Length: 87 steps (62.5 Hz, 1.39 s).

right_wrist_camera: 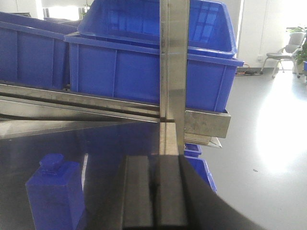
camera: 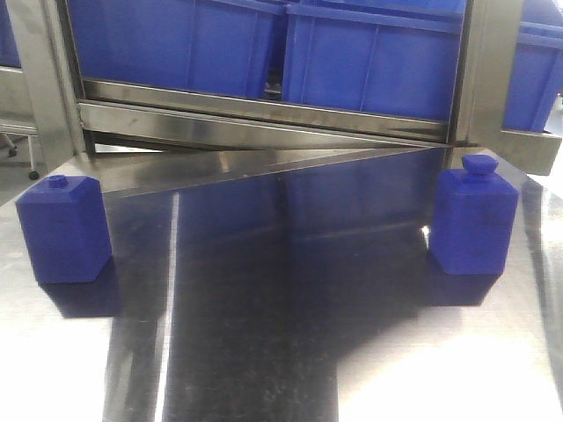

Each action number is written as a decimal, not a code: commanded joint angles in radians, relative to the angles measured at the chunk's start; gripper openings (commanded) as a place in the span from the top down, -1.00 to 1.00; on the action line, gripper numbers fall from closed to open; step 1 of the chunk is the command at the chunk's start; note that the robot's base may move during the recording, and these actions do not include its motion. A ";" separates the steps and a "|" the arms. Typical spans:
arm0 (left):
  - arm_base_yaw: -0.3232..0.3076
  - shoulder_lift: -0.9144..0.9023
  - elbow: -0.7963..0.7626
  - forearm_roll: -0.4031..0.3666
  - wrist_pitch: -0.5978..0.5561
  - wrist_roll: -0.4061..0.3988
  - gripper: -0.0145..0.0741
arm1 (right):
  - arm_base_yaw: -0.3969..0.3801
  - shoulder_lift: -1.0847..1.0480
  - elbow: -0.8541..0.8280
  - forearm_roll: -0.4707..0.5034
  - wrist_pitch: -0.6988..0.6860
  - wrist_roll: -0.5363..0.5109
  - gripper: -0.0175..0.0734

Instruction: Pick and sort blue part to right shelf

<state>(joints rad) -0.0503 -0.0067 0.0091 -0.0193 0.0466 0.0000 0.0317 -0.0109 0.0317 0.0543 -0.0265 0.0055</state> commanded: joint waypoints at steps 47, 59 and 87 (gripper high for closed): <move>-0.004 -0.019 0.022 -0.008 -0.081 -0.007 0.39 | -0.003 0.092 -0.266 0.002 0.323 -0.005 0.49; -0.004 -0.019 0.022 -0.008 -0.081 -0.007 0.39 | -0.003 0.269 -0.359 0.002 0.367 -0.005 0.49; -0.004 -0.019 0.022 -0.008 -0.081 -0.007 0.39 | 0.130 0.807 -0.614 -0.255 0.405 0.339 0.29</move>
<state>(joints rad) -0.0503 -0.0067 0.0091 -0.0193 0.0466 0.0000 0.1276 0.7186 -0.5005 -0.1420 0.4306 0.2970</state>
